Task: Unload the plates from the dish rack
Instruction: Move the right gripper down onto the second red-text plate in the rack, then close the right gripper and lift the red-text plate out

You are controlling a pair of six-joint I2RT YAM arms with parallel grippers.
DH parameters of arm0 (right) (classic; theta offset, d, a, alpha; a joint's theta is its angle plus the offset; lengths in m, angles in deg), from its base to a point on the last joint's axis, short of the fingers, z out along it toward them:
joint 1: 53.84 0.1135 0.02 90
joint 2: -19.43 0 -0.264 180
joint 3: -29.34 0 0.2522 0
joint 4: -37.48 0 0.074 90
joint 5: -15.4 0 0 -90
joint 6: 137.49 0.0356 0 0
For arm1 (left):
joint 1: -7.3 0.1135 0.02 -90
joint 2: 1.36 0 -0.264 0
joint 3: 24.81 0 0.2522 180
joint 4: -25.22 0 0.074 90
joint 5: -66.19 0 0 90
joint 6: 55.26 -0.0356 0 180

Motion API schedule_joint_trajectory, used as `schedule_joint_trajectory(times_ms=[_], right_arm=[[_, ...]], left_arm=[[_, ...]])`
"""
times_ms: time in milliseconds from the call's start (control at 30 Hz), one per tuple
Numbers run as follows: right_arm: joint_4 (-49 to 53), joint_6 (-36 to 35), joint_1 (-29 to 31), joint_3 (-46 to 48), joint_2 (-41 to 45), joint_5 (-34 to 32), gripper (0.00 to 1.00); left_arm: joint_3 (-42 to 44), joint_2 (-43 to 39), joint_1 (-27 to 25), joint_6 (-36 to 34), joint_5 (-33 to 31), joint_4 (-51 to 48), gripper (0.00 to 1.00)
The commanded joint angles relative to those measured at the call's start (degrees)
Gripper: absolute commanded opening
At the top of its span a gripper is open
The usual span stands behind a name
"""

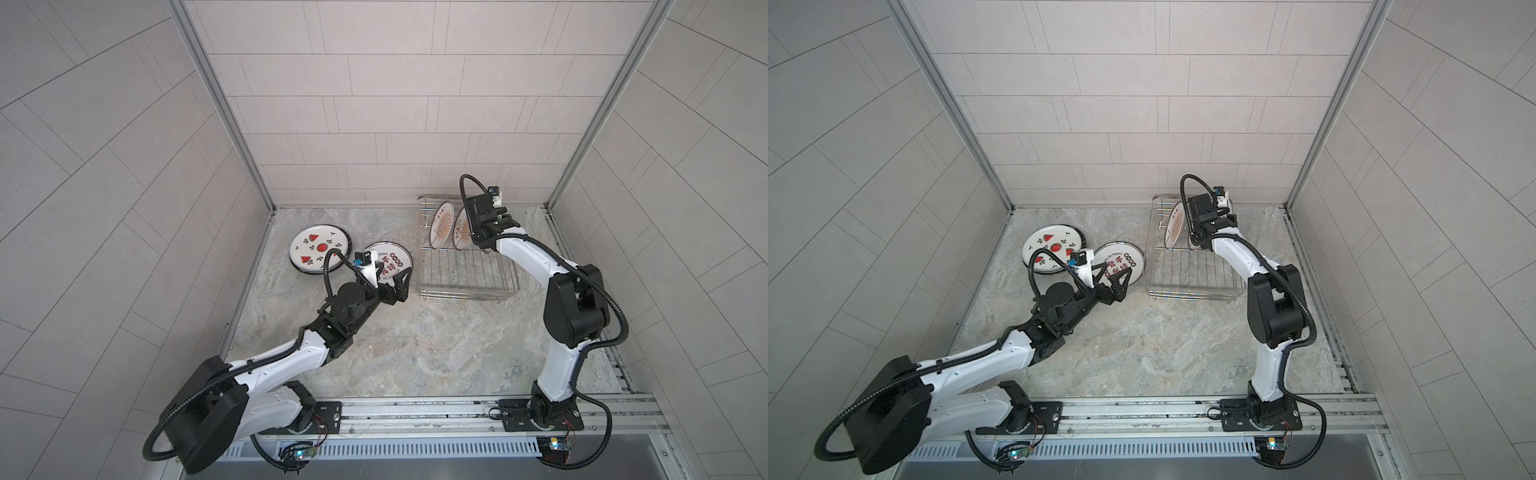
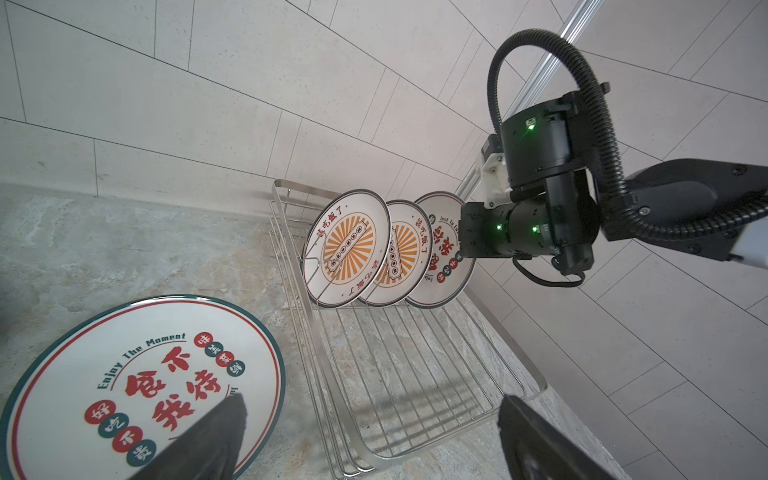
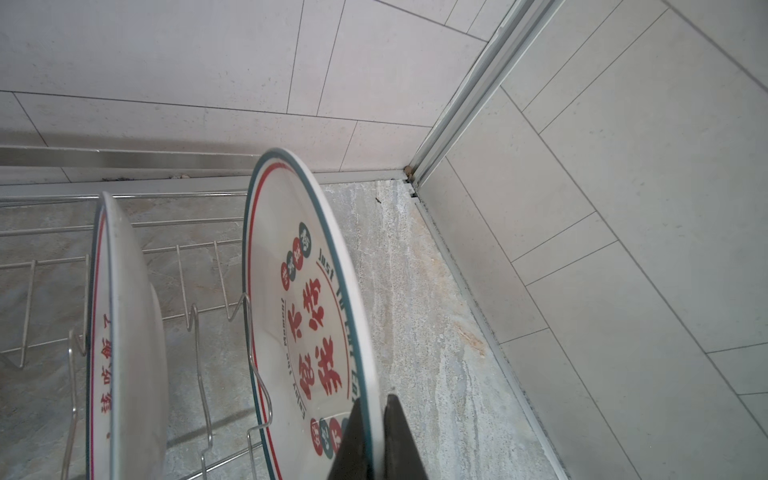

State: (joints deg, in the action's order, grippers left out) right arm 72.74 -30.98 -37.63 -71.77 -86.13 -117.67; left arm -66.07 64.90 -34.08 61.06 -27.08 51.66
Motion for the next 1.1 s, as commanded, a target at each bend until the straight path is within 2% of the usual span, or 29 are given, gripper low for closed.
schedule_joint_trajectory(times_ms=[0, 233, 467, 600, 900, 967, 1067], right_arm=[[-2.6, -1.7, 1.1, 1.3, 6.5, -7.3, 0.04], [-4.7, -3.2, 5.2, 7.8, 14.5, -13.8, 0.04], [-4.5, -3.0, 7.8, 11.4, 19.7, -17.4, 0.03], [-7.0, -2.4, 8.9, 15.5, 24.5, -15.4, 0.03], [-7.9, -2.6, 14.1, 20.8, 34.8, -16.2, 0.02], [-8.6, -2.6, 14.6, 22.6, 37.9, -13.8, 0.02], [-10.4, -0.7, 14.4, 26.5, 44.0, -5.9, 0.02]], left_arm=[[0.3, -1.0, -0.1, 0.3, -1.1, 2.2, 1.0], [0.3, -0.6, -0.1, 1.3, -2.5, 1.5, 1.0], [0.8, -1.8, -0.1, 1.1, -2.5, 0.9, 1.0], [1.7, -3.3, -0.1, 0.2, -4.4, 0.0, 1.0], [1.9, -4.6, 0.1, -2.0, -7.5, -2.1, 1.0], [2.0, -4.9, 0.3, -2.0, -7.2, -2.1, 1.0], [1.9, -5.2, 0.8, -1.8, -4.4, -2.1, 1.0]])
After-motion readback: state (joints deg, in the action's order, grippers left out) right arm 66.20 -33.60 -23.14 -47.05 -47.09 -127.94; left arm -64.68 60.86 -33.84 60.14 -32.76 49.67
